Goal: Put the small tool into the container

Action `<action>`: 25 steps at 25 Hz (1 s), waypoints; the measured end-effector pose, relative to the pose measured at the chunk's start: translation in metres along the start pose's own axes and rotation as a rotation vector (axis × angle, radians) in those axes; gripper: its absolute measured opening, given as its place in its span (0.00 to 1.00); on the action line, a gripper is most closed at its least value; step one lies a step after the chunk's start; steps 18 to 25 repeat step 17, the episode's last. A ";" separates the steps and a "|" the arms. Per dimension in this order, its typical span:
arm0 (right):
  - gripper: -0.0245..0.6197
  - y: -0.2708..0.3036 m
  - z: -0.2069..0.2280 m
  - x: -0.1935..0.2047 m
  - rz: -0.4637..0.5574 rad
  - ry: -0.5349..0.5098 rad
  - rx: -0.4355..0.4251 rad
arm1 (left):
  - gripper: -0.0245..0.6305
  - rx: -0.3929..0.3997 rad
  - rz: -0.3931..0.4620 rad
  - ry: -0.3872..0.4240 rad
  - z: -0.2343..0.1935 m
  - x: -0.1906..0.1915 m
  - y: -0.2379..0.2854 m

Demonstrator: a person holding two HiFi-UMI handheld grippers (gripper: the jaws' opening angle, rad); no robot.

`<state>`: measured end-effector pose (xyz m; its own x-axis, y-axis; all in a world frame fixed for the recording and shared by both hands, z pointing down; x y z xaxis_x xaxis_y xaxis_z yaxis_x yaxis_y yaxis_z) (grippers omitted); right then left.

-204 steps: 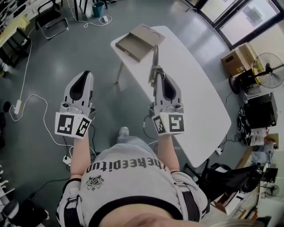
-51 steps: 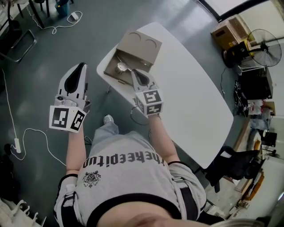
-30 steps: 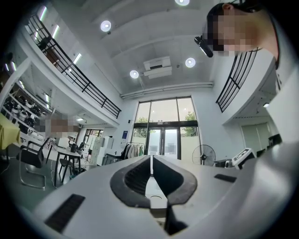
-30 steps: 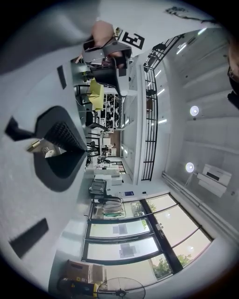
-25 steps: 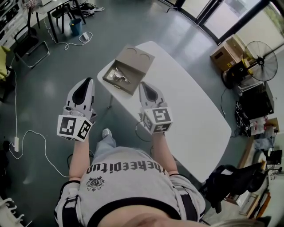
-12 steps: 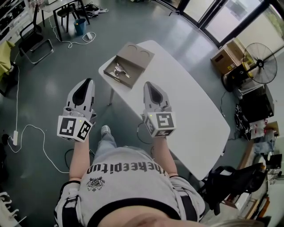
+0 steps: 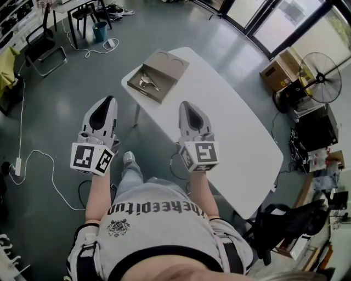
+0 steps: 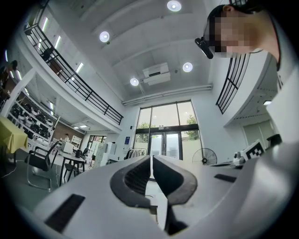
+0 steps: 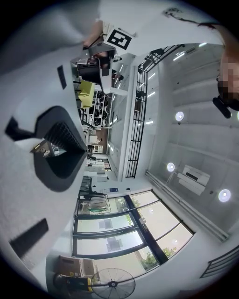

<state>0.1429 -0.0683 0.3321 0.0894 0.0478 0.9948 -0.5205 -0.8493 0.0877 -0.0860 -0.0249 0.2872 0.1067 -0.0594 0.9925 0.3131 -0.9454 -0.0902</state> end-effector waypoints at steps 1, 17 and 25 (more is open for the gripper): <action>0.03 -0.002 0.000 0.000 0.002 0.001 0.001 | 0.06 -0.001 0.001 0.002 0.002 0.000 -0.001; 0.03 -0.013 0.005 -0.006 0.032 0.017 -0.004 | 0.06 -0.007 0.016 0.014 0.013 -0.006 -0.003; 0.03 -0.013 0.005 -0.006 0.032 0.017 -0.004 | 0.06 -0.007 0.016 0.014 0.013 -0.006 -0.003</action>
Point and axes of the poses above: the fingertips, and each gripper's own axes: y forward along the fingers, z to its right, x out of its underside, the point moved 4 cm from there along -y, backward along the fingers, and after that the axes turned 9 degrees about -z, right-handed, at the moved point
